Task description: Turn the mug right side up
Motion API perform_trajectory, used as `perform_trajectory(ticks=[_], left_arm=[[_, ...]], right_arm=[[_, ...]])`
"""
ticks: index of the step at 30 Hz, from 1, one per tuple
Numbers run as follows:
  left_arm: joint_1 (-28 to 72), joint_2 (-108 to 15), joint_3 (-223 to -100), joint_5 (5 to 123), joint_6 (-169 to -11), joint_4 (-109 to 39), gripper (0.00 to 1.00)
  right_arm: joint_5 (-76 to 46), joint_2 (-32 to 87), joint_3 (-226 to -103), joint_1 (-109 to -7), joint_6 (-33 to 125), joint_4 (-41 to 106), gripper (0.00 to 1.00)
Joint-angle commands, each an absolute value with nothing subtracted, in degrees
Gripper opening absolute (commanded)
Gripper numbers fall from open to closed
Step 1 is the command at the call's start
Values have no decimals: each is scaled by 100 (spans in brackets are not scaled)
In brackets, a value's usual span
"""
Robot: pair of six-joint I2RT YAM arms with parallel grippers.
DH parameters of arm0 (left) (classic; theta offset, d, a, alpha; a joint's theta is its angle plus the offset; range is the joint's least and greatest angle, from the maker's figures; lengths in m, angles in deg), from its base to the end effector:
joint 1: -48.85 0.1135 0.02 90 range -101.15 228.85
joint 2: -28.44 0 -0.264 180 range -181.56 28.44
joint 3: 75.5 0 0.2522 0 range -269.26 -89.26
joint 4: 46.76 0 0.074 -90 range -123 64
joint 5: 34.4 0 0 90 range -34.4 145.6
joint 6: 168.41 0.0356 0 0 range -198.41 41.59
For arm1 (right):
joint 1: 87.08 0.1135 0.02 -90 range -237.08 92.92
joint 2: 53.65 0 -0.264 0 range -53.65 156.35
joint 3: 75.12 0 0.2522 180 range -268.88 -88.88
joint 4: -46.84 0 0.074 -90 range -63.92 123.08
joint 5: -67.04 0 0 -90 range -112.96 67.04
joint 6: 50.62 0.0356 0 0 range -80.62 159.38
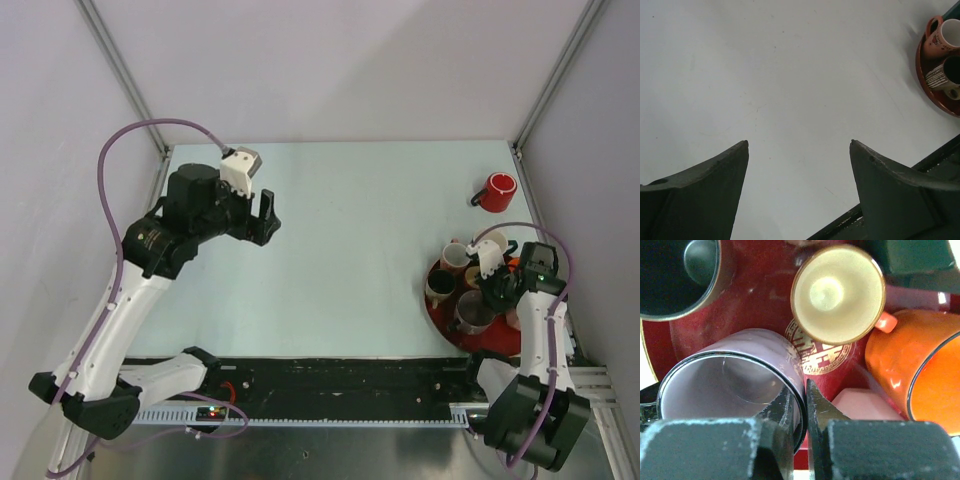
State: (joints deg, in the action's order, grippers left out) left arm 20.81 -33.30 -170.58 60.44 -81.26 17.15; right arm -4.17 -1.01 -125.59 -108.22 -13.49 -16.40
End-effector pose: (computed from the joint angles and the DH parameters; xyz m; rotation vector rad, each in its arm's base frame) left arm 0.1751 -0.0966 0.4290 0.5143 2.0663 -0.4103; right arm 0.1502 -0.0458 0.2159 -0.8028 2.4811 0.0025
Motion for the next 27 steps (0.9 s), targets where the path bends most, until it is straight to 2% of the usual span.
perform_trajectory(ticks=[1,5,7,9,10,13,18,23,25,27], left_arm=[[2171,-3363,-17258,5919,-7951,1515,86],[2193,-3405,-17334,5906,-7946,1515,86],[2195,-3412,-17371,5910,-7937,1514,86],[2195,-3409,-17381,5920,-7909,1514,86],[2195,-3398,-17381,5903,-7897,1515,86],[2191,-3378,-17367,5848,-7872,1514,86],[2194,-3367,-17365,5875,-7881,1513,86],[2195,-3376,-17317,5885,-7751,1520,86],[2199,-3389,-17277,5800,-7638,1524,86],[2218,-3412,-17205,5739,-7599,1554,86]], right_arm=[[-9,80,-12590,-10797,-1092,-991,0],[-221,230,-12457,-10620,-801,-780,0],[-224,246,-12404,-10568,-675,-709,5],[-227,210,-12403,-10550,-586,-715,20],[-299,156,-12417,-10552,-530,-738,31],[-687,-138,-12520,-10575,-451,-856,53],[-1103,-651,-12775,-10631,-783,-1334,66],[-1169,-865,-13652,-10634,-898,-1734,79],[-1129,-854,-14172,-10569,-510,-1563,89],[-1160,-730,-14678,-10509,578,-1212,96]])
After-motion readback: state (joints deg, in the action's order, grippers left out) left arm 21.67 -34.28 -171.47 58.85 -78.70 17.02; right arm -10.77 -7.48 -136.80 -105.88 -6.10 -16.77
